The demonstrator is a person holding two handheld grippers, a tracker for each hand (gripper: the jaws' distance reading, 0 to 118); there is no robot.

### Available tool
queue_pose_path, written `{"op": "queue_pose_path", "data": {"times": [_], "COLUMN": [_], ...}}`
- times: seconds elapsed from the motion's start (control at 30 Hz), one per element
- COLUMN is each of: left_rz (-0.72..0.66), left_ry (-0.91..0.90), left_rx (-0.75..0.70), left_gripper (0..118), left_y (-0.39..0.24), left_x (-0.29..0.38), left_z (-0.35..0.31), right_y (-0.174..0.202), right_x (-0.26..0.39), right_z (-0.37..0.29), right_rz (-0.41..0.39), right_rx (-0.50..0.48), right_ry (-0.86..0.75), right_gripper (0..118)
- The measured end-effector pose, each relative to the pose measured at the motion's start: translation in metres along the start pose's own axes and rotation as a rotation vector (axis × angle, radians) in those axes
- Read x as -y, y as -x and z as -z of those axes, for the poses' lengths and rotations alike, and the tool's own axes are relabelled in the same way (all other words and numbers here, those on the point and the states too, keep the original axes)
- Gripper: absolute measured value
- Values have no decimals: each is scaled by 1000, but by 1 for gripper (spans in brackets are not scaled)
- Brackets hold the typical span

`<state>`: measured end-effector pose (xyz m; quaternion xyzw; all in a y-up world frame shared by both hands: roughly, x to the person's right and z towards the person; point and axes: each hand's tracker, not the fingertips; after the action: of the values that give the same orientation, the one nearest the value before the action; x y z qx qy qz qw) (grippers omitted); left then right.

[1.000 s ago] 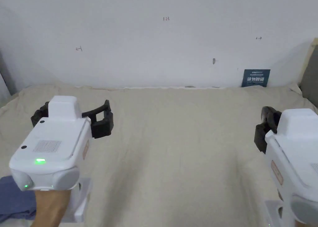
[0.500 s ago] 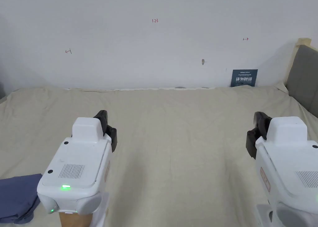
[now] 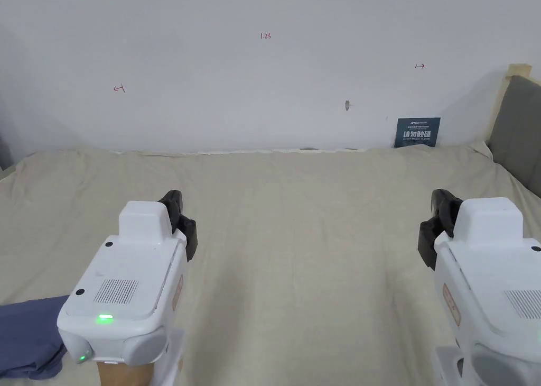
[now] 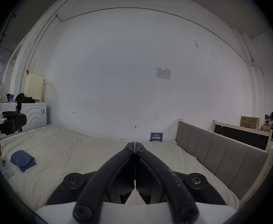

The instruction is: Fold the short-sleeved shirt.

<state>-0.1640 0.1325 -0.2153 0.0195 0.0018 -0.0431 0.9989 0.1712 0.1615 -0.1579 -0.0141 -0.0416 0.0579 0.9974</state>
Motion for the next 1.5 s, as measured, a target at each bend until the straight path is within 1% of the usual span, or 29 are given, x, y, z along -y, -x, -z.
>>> {"op": "queue_pose_path", "data": {"times": [1.5], "left_rz": [29], "left_ry": [7], "left_rx": [5], "left_gripper": [0], "left_y": [3], "left_x": [8], "left_z": [-2], "right_y": [6], "right_x": [1], "right_z": [-1], "right_rz": [-20], "right_rx": [-14], "right_ry": [7], "right_gripper": [2]}}
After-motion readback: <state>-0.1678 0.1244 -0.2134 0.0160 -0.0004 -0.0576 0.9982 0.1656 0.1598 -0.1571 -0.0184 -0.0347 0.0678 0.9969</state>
